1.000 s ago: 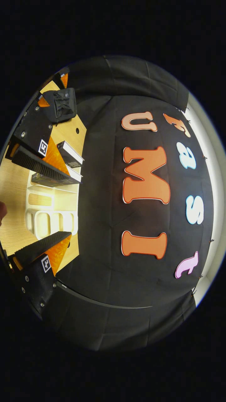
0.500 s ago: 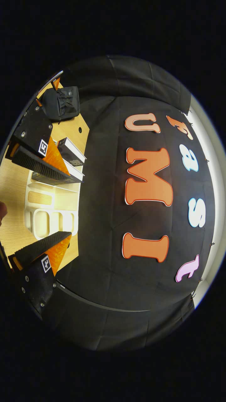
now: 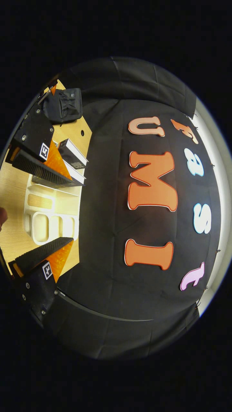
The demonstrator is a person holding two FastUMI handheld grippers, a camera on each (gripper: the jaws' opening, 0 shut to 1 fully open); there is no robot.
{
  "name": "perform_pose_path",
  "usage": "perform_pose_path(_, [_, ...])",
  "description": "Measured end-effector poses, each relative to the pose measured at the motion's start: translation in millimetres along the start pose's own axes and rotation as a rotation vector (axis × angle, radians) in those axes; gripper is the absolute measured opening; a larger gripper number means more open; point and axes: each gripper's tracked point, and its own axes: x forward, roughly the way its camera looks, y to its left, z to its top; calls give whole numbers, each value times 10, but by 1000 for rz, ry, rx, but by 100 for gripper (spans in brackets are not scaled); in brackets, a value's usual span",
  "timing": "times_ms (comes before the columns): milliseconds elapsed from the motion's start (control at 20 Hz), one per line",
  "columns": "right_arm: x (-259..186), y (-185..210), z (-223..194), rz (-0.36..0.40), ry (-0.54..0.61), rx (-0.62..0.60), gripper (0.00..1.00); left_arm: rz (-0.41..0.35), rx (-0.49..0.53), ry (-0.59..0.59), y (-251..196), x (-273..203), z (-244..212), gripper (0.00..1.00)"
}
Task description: Open the schoolbag, grab two books from the bookshelf and put them into the schoolbag.
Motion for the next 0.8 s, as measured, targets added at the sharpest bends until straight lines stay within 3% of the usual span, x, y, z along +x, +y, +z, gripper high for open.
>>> perform_pose_path(450, [35, -121, 37, 16, -3, -20, 98, 64, 49, 11, 129, 324, 116, 93])
perform_pose_path(750, [47, -119, 60, 53, -14, -30, 98, 0, 12, 60, 141, 506, 122, 60])
perform_pose_path(800, [40, -116, 83, 57, -17, -30, 98, -19, -1, 64, 145, 501, 131, 50])
